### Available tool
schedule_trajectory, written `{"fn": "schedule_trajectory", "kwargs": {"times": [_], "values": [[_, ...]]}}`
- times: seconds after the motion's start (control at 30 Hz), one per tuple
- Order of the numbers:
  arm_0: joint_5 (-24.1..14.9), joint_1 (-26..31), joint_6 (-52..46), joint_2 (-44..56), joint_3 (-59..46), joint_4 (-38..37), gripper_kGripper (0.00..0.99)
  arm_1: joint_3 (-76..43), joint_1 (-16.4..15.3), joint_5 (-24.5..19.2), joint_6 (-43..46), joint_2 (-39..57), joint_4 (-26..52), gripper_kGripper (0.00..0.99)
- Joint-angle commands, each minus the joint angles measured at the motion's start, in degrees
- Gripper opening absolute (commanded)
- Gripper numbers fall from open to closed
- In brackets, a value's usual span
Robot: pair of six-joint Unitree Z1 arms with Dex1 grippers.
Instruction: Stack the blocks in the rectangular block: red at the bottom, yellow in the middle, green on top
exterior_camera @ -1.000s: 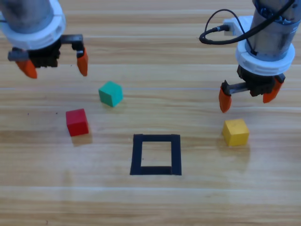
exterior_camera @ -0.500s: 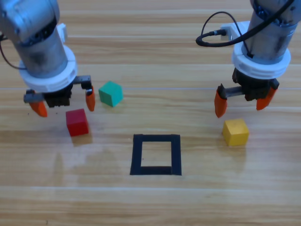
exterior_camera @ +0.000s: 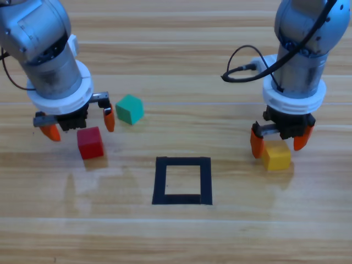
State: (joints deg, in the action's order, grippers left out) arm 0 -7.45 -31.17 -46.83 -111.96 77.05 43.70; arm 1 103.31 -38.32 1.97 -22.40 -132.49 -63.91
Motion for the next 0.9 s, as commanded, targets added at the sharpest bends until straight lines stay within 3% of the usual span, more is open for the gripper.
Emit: {"fn": "schedule_trajectory", "kwargs": {"times": [0.03,0.07,0.17,0.33,0.4,0.9], "values": [[-0.9,0.23,-0.72,-3.18,-1.55,-1.6,0.99,-0.48,-1.05,1.02,-0.27,-5.58,-0.08,0.769],[-0.9,0.23,-0.72,-3.18,-1.99,-2.04,0.99,-0.48,-1.05,1.11,-0.1,-5.67,-0.08,0.75],[-0.99,0.23,-0.81,-3.18,-2.95,-3.18,0.99,-0.3,-1.05,1.28,0.08,-5.85,-0.08,0.574],[-0.99,0.23,-0.81,-3.53,-4.45,-5.12,0.99,-0.83,-1.05,1.19,1.93,-3.74,0.27,0.11],[-0.99,0.23,-0.81,-3.79,-4.71,-5.47,0.99,-1.18,-1.05,0.49,2.1,-2.77,0.54,0.0],[-2.4,0.14,-0.63,-6.52,-3.66,-7.05,0.988,-8.21,-0.88,-1.44,2.45,7.34,5.9,0.0]]}}
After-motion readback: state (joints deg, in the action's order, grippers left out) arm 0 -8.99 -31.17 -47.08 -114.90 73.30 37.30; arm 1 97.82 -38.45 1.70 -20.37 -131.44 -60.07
